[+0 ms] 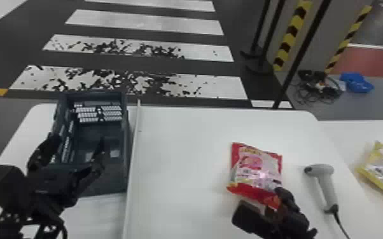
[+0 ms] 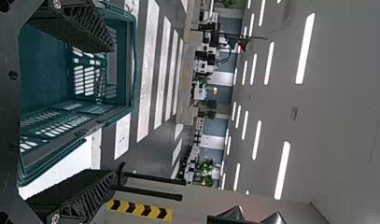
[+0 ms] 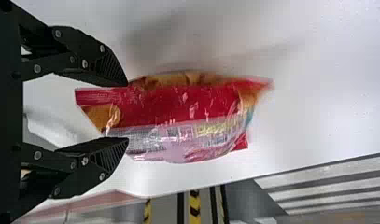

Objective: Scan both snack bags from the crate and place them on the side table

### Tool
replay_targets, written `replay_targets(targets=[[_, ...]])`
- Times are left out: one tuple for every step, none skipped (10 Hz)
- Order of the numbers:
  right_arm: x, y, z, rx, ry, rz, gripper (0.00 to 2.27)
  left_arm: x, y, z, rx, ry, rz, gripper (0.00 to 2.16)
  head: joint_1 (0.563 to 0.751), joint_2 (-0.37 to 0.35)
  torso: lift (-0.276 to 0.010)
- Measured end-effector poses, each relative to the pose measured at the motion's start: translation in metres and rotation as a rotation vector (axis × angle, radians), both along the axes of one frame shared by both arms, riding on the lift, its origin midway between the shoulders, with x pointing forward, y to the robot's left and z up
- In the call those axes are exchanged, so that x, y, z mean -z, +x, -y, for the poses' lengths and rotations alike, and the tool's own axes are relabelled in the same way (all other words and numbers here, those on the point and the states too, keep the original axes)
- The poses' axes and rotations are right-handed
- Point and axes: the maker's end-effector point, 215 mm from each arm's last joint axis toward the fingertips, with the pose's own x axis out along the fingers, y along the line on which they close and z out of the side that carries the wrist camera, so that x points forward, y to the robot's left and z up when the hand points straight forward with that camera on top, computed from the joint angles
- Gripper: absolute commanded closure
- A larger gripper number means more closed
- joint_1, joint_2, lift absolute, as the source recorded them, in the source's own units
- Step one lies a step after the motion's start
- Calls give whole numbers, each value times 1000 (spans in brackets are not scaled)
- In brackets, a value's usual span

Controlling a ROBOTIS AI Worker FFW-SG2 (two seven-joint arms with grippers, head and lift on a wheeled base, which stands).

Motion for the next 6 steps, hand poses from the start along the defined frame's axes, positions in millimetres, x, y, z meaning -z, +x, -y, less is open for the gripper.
replay_targets(targets=[[-5, -6, -2, 73, 153, -58, 43, 0, 0, 1, 1, -1, -1, 73, 695, -116, -95], [-12, -8, -4, 137, 294, -101, 43, 0, -1, 2, 2, -2, -2, 73, 695, -117, -95], [-19, -8, -6, 196, 448, -143, 43, 0, -2, 2, 3, -2, -3, 73, 695, -115, -95], [-27, -4, -7, 250, 598, -166, 46, 1, -2, 2, 3, -3, -4, 73, 695, -113, -95], [-39, 5, -8, 289, 732, -169, 63, 1, -2, 3, 4, -3, -5, 76, 695, -112, -95], [-52, 16, -9, 312, 843, -158, 73, 1, -2, 4, 6, -3, -6, 76, 695, -109, -95]])
